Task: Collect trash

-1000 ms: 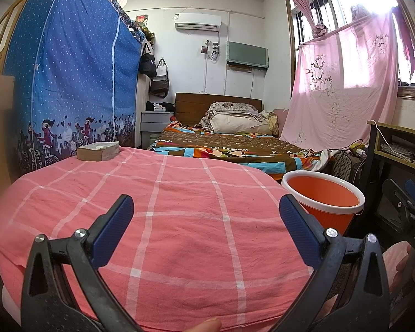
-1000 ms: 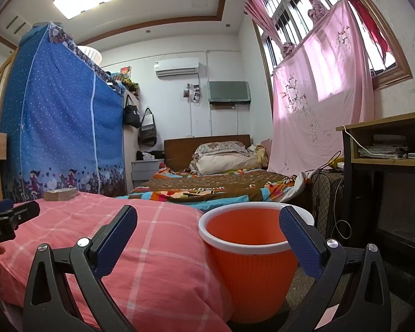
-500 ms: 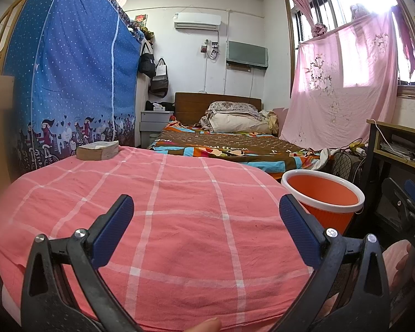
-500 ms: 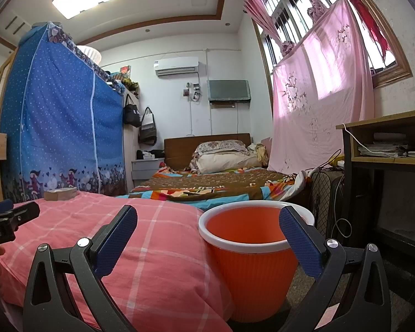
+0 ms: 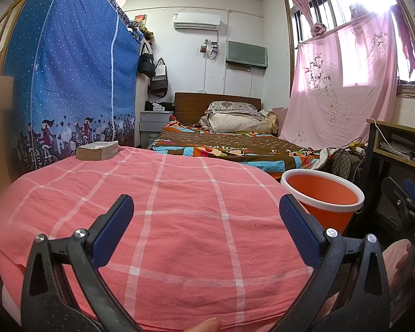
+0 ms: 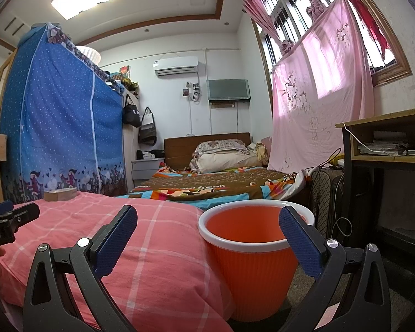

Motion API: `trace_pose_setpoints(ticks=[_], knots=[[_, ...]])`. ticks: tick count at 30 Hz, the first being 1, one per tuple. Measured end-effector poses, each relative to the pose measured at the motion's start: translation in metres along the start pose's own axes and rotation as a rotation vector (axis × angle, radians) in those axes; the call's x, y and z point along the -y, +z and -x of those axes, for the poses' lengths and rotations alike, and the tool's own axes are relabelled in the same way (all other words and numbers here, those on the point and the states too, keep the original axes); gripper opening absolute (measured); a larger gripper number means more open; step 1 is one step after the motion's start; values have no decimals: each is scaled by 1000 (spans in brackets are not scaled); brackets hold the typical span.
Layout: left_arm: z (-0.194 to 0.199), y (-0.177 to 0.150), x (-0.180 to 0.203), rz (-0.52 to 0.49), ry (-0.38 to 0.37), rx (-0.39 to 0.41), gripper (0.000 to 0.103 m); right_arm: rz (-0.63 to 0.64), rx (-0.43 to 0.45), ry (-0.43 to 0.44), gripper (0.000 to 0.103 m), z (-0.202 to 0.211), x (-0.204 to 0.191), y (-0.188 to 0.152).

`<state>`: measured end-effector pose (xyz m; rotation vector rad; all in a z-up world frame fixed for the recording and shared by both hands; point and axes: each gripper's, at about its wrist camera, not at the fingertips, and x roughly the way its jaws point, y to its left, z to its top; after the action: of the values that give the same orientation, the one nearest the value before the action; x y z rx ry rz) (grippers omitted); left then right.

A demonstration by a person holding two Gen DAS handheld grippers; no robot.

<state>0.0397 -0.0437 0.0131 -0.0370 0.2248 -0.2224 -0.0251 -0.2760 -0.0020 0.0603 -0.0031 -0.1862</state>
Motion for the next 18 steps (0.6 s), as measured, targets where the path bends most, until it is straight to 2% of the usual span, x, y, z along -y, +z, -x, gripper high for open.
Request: trace_pose_setpoints(ticks=[18], knots=[[2,-2,3,-5,0,3,103,-2,-2,0,103,0,-1,0]])
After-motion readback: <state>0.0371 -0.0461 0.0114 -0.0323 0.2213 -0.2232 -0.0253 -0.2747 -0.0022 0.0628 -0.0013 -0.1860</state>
